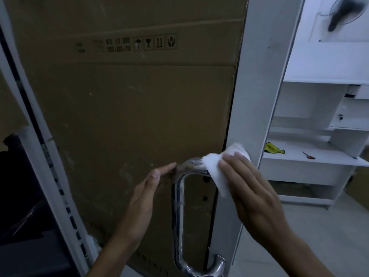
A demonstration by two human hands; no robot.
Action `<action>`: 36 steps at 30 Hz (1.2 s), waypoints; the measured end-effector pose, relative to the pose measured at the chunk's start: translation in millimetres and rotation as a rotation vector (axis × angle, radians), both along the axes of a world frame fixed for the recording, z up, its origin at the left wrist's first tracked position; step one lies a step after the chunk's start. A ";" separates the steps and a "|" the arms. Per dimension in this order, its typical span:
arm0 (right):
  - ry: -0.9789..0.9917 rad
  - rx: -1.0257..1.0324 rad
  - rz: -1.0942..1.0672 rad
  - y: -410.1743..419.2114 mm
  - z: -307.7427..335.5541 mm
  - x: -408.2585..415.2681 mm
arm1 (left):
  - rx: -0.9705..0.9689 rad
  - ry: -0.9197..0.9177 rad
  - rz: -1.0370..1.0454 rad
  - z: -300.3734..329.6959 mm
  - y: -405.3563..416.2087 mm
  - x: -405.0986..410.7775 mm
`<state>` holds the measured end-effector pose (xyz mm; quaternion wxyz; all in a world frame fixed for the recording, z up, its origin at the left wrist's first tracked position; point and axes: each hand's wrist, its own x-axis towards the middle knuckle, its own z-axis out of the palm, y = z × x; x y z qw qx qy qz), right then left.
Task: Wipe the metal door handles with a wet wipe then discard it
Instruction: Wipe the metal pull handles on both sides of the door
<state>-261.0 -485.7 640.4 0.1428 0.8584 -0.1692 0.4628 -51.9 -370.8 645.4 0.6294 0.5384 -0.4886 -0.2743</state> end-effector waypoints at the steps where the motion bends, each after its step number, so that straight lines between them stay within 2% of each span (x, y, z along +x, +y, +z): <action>1: 0.021 -0.007 -0.017 2.5 7.8 8.0 | -0.009 0.012 -0.005 0.6 -0.3 0.2; 8: 0.214 -0.215 -0.190 22.8 36.0 55.1 | -0.077 0.001 -0.081 -0.4 -2.2 0.3; 16: 0.053 -0.326 -0.014 4.1 2.5 13.3 | -0.049 0.015 -0.093 -2.5 -2.1 4.6; 20: -0.133 -0.253 0.006 -0.4 -9.2 0.1 | -0.016 -0.007 -0.074 -2.0 -1.0 5.2; 24: -0.326 0.028 -0.025 -4.9 -8.3 0.9 | 0.009 -0.024 -0.074 -1.0 0.5 6.1; 26: -0.286 0.064 -0.017 -3.2 -3.3 8.1 | 0.003 -0.021 -0.073 -1.5 1.0 5.6; 29: -0.169 0.001 -0.041 5.4 9.5 25.8 | -0.016 -0.013 -0.079 -2.0 0.2 4.1; 33: -0.012 -0.076 -0.180 17.5 21.7 44.2 | -0.041 -0.012 -0.086 -1.3 -1.1 3.3; 36: 0.060 -0.029 -0.273 23.4 35.4 48.8 | -0.041 -0.013 -0.089 -2.3 -2.1 4.4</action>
